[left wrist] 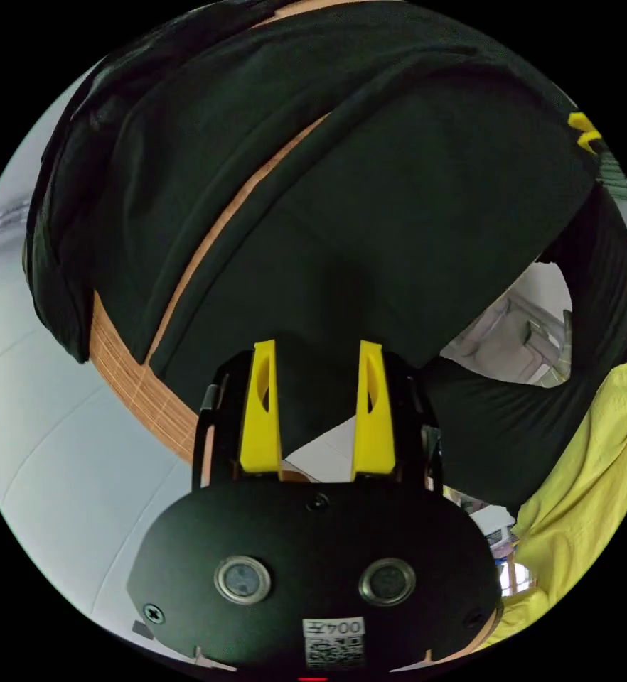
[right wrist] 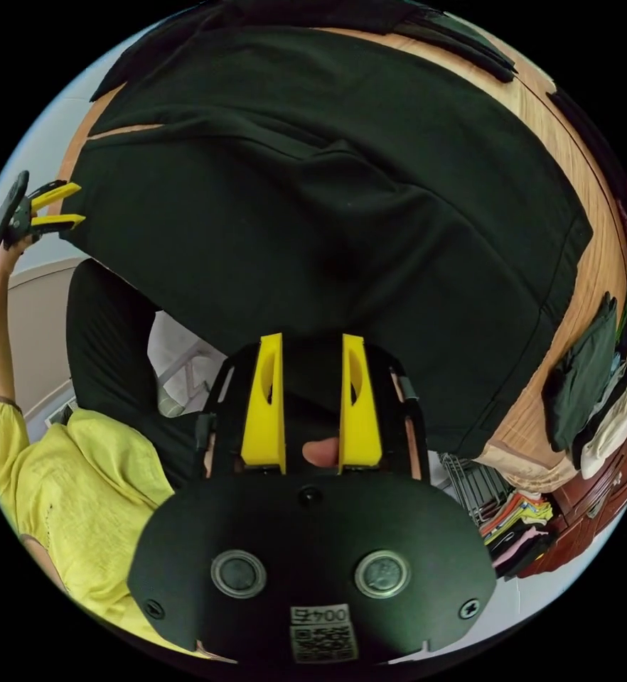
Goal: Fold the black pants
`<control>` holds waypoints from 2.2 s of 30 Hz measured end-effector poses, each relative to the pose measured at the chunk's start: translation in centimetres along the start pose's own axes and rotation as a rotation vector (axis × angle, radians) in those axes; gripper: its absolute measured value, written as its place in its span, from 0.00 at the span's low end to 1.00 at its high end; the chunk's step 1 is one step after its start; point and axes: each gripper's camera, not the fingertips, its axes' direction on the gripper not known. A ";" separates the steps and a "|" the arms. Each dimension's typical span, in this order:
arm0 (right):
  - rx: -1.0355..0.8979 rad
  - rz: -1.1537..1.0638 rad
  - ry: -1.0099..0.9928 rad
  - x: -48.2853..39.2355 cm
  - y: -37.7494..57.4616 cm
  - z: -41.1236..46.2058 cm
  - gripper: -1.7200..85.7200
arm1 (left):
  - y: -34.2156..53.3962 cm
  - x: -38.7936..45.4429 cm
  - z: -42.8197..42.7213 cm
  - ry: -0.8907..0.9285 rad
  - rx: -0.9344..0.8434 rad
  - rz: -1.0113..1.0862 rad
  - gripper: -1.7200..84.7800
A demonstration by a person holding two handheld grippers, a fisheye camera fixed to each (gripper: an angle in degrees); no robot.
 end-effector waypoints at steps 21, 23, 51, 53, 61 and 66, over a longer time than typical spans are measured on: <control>0.062 -0.002 0.076 -0.9 2.8 4.0 0.14 | 7.8 -10.4 6.6 0.203 0.163 -0.240 0.21; 0.063 -0.001 0.073 -0.9 3.1 4.2 0.14 | 9.4 -14.0 7.2 0.276 0.223 -0.329 0.20; 0.440 0.596 0.005 16.3 15.2 8.1 0.15 | 9.7 -6.9 13.1 0.168 0.261 -0.332 0.16; 0.364 0.589 0.038 17.0 14.9 9.9 0.14 | 9.9 -7.3 13.4 0.202 0.271 -0.374 0.16; 0.410 0.573 -0.033 19.5 17.7 9.9 0.14 | 7.5 -6.5 13.5 0.172 0.195 -0.369 0.16; 0.277 0.371 -0.054 16.7 17.4 12.8 0.17 | 6.3 -6.4 13.9 0.179 0.161 -0.363 0.16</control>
